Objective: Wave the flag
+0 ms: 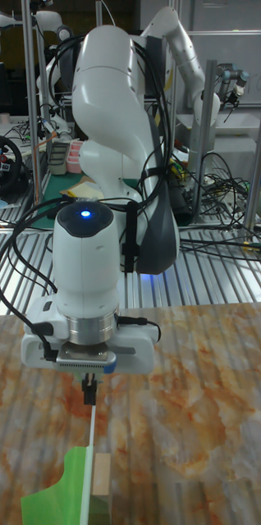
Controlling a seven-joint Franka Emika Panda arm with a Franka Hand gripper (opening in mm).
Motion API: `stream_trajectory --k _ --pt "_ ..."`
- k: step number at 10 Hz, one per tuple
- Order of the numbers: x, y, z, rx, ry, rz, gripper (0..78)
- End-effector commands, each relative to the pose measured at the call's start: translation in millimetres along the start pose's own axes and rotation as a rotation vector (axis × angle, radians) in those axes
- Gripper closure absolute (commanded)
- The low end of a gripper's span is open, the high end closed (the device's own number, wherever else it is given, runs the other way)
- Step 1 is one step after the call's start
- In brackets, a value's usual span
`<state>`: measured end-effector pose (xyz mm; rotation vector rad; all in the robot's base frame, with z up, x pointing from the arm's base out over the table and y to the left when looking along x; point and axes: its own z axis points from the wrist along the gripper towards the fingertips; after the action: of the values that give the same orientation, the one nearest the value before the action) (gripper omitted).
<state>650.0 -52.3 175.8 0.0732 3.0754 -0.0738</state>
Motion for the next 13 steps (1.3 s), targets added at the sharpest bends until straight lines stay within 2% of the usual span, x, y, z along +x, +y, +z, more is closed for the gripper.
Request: stream_trajectory --k 1,13 --pt "-2.0 0.0 -3.2 -0.008 0.002 -0.006 0.1" --pt "-2.0 0.0 -3.2 -0.008 0.002 -0.006 0.1"
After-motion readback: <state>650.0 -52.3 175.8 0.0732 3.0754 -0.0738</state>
